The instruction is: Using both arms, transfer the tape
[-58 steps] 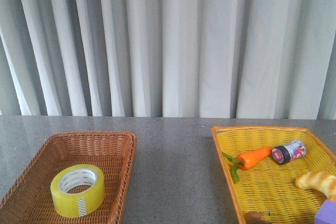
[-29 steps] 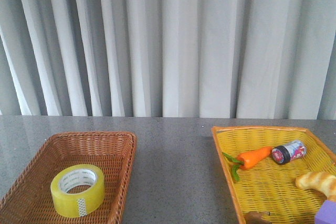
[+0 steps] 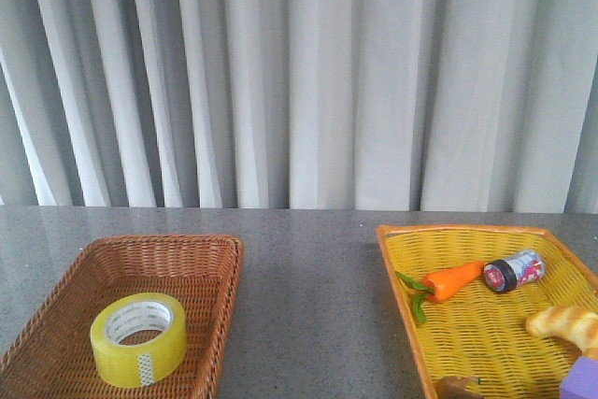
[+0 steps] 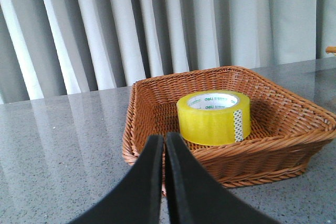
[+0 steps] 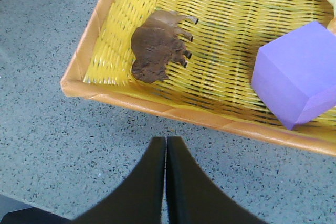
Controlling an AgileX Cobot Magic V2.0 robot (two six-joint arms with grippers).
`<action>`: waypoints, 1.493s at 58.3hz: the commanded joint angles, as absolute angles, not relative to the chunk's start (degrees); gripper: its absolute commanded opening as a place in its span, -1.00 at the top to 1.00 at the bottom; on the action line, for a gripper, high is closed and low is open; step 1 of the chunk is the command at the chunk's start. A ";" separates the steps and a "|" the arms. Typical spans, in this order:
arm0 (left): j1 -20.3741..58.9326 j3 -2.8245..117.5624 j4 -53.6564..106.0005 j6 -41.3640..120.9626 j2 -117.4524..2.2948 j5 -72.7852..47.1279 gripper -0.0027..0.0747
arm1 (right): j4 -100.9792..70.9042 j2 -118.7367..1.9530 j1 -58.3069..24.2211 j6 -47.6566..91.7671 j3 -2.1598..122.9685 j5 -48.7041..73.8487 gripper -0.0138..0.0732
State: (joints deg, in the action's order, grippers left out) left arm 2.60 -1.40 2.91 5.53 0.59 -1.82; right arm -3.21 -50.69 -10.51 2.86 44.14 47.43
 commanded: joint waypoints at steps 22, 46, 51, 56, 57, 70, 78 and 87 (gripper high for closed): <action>2.46 -0.93 3.30 5.11 0.34 2.29 0.95 | -3.25 -50.17 -10.10 3.53 45.55 44.94 0.70; 2.46 -0.93 3.30 5.11 0.34 2.29 0.95 | -0.46 -36.25 -4.72 5.50 38.81 29.92 0.70; 2.46 -0.93 3.30 5.11 0.34 2.29 0.95 | -0.46 -29.01 -1.46 5.50 30.92 20.04 0.70; 2.46 -0.93 3.30 5.11 0.34 2.29 0.95 | -0.53 -21.54 0.55 5.50 22.97 10.07 0.70; 2.46 -0.93 3.30 5.11 0.34 2.29 0.95 | -0.53 -19.88 0.89 5.50 21.00 8.06 0.70; 2.46 -0.93 3.30 5.11 0.34 2.29 0.95 | -0.64 -5.82 2.40 5.50 1.58 -6.93 0.70; 2.46 -0.93 3.30 5.11 0.34 2.29 0.95 | -0.64 -1.60 2.40 5.49 -1.54 -5.57 0.70; 2.46 -0.93 3.30 5.11 0.41 2.30 0.95 | -0.62 1.31 2.35 5.39 -1.76 -2.95 0.69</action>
